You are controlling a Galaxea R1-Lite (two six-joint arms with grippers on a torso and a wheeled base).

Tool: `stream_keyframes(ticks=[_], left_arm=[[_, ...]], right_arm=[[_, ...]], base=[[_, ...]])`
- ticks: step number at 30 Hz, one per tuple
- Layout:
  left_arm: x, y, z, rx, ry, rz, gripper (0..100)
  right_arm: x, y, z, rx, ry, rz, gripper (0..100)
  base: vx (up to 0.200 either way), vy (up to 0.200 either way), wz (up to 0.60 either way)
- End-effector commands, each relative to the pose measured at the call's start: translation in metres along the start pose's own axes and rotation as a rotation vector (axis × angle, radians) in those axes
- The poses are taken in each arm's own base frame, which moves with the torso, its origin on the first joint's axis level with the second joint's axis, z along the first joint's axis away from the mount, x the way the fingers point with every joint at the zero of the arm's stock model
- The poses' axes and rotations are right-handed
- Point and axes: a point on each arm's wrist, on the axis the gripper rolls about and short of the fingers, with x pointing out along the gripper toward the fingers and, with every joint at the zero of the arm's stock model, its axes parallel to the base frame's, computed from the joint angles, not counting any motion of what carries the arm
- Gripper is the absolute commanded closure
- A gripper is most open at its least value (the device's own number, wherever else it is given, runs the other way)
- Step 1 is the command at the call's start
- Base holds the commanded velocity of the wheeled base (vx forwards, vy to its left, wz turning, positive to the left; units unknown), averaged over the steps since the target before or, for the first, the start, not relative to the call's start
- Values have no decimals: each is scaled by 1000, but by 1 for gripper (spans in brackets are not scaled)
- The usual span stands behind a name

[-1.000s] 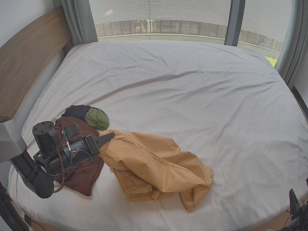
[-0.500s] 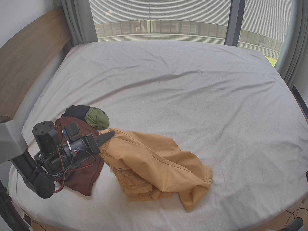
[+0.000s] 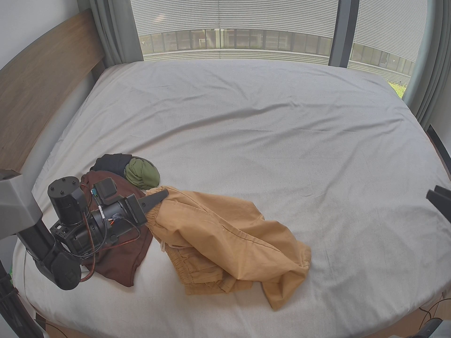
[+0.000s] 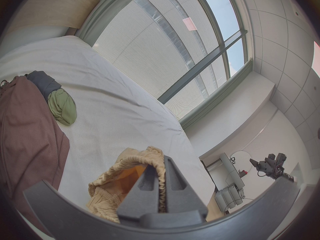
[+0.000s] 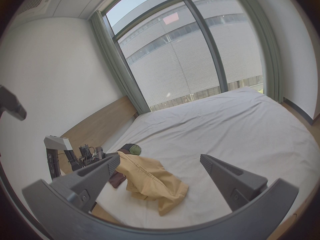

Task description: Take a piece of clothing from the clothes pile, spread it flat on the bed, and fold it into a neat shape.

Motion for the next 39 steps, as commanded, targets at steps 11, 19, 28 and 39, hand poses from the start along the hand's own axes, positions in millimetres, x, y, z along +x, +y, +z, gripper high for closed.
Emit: stream_keyframes(ticks=[11,19,28,39], left_arm=[[1,5,-2,-1,-6,5,100],[4,10,-4,1,-13,8,100],[3,13,-1,0,-23,16,100],[2,20,5,2,-47,34,100]], right_arm=[[95,-11,2,60,181,50,0],[121,-24,-25,92,256,31,0],[142,-35,-57,238,403,15,0],[155,-46,-98,310,594,-12,0]], base=[[0,0,0],[0,0,0],[0,0,0],[0,0,0]])
